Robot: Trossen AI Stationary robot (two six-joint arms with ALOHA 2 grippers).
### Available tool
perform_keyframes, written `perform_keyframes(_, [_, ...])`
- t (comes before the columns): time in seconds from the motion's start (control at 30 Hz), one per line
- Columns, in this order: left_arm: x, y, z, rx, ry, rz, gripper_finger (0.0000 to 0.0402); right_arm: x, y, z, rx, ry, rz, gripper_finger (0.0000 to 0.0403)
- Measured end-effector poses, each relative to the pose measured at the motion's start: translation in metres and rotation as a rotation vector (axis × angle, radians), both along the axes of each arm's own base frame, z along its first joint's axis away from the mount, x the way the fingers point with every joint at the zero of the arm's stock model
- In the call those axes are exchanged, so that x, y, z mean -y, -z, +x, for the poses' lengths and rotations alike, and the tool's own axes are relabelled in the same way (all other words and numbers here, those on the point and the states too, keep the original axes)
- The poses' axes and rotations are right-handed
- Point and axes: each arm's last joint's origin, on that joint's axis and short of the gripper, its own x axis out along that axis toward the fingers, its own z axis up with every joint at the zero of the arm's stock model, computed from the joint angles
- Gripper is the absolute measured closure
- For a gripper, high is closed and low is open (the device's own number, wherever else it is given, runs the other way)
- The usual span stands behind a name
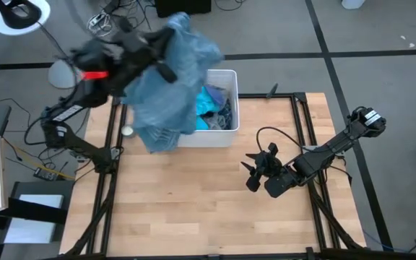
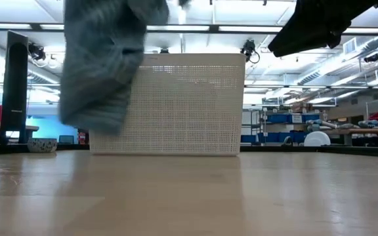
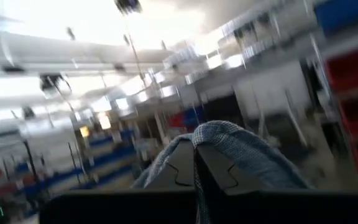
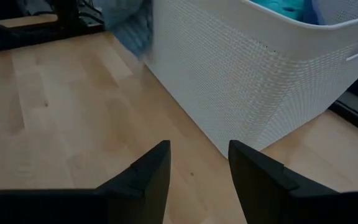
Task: Sort clothes
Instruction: Put the blue-green checkered into the white laundry bin
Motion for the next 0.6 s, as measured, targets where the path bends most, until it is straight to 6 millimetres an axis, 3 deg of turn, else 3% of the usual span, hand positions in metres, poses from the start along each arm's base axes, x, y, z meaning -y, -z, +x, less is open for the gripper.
perform_keyframes(0.13, [-0.017,0.021,0.032,-0.079,0.078,-0.08,0.0401,0.0,0.0,0.0,0.002,0.003,-0.002,0.0241])
perform_keyframes(0.27, [-0.032,0.046,0.05,-0.232,0.088,-0.181,0.0401,0.001,0.0,0.001,0.003,0.01,-0.004,0.0241])
perform_keyframes(0.47, [-0.056,0.096,0.041,-0.653,-0.123,-0.414,0.0401,0.002,0.0,0.001,-0.006,0.005,-0.016,0.0241])
perform_keyframes(0.6, [-0.061,0.124,0.032,-0.806,-0.092,-0.621,0.0401,0.002,0.0,0.001,-0.014,0.004,-0.039,0.0241])
